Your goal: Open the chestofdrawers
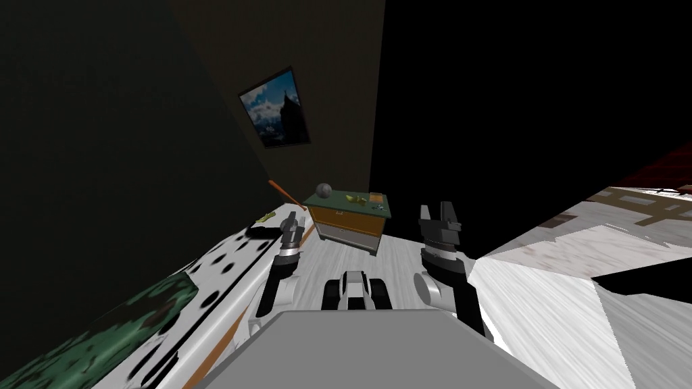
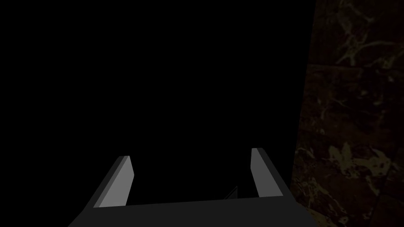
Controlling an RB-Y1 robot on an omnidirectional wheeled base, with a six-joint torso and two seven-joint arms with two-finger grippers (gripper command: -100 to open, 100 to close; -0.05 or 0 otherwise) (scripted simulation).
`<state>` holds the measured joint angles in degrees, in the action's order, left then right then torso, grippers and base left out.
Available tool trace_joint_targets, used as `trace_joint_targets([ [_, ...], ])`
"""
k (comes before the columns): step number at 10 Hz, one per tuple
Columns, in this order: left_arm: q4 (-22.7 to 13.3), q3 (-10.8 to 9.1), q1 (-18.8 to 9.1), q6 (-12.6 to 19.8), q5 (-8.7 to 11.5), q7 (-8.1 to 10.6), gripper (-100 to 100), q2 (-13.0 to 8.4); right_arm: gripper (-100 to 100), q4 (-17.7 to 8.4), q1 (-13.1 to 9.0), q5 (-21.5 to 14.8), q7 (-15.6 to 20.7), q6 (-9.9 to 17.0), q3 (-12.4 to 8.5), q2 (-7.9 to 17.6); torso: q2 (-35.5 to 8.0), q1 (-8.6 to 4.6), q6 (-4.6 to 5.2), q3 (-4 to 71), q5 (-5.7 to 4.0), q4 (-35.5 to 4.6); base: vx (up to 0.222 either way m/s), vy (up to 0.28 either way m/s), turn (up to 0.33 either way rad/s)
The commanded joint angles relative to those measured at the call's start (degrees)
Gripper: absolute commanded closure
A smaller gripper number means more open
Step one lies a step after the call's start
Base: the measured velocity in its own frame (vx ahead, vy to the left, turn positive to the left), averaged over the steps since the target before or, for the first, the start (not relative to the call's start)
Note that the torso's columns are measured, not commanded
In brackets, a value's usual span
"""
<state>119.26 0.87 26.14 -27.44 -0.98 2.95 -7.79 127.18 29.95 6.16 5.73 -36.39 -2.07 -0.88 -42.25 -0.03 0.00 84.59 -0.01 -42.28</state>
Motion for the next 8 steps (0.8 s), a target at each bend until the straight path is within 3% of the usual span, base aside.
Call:
trace_joint_targets([
  [1, -4.4, 0.65, 0.1, -3.9, 0.1, -0.28, -100, -1.3, 0, 0.0, 0.0, 0.0, 0.0, 0.0, 0.0, 0.0, 0.0, 0.01, -0.01, 0.0, 0.00, 0.0, 0.113, -0.005, -0.061],
  [6, -10.9, 1.57, -0.1, -8.7, 0.2, -0.73, -100, -2.1, 0, 0.0, 0.0, 0.0, 0.0, 0.0, 0.0, 0.0, 0.0, 0.00, 0.00, 0.0, 0.00, 0.0, 0.085, -0.004, -0.050],
  [8, -14.6, 2.24, -0.3, -12.1, 0.3, -1.05, -100, -2.4, 0, 0.0, 0.0, 0.0, 0.0, 0.0, 0.0, 0.0, 0.0, 0.03, 0.00, 0.0, 0.01, 0.0, 0.089, -0.013, -0.061],
])
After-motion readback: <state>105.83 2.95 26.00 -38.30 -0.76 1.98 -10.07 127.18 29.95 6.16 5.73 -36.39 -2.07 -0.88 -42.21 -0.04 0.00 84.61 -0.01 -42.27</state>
